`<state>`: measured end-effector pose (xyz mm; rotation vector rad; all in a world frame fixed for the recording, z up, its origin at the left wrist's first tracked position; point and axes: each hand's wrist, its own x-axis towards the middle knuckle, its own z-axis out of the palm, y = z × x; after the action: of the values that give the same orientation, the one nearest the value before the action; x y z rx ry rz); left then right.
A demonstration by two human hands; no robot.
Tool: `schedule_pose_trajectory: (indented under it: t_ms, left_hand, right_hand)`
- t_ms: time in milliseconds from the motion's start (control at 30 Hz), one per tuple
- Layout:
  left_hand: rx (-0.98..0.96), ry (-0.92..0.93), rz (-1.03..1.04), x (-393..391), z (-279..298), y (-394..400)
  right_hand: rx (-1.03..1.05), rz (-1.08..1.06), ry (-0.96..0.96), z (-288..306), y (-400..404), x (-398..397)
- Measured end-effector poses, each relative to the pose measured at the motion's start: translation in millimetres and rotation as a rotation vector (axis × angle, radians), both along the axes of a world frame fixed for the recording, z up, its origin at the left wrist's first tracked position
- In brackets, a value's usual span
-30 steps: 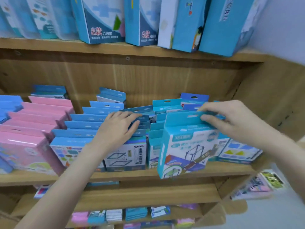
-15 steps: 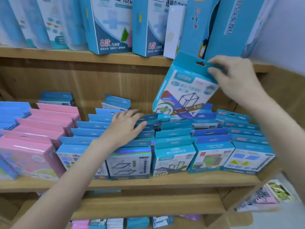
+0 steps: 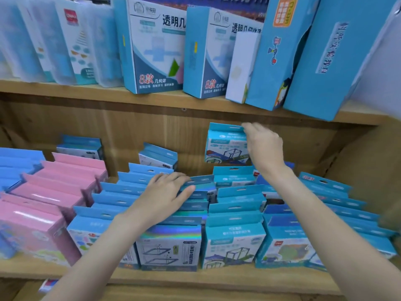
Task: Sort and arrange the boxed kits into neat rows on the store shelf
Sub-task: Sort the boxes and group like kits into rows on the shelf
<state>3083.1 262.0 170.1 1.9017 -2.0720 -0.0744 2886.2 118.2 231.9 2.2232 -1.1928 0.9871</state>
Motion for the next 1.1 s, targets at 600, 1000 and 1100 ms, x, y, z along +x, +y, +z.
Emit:
schedule_pose_trajectory:
  t_ms: [600, 1000, 1100]
  left_hand:
    - [-0.196, 0.081, 0.260, 64.1, 3.1, 22.9]
    - [-0.126, 0.120, 0.213, 74.6, -5.3, 44.4]
    - [-0.192, 0.097, 0.166, 69.9, -3.8, 43.9]
  right_hand:
    - [0.826, 0.407, 0.233, -0.5, -18.6, 120.9]
    - [0.573, 0.391, -0.021, 1.7, 2.0, 127.3]
    - [0.400, 0.367, -0.117, 13.0, 26.6, 70.7]
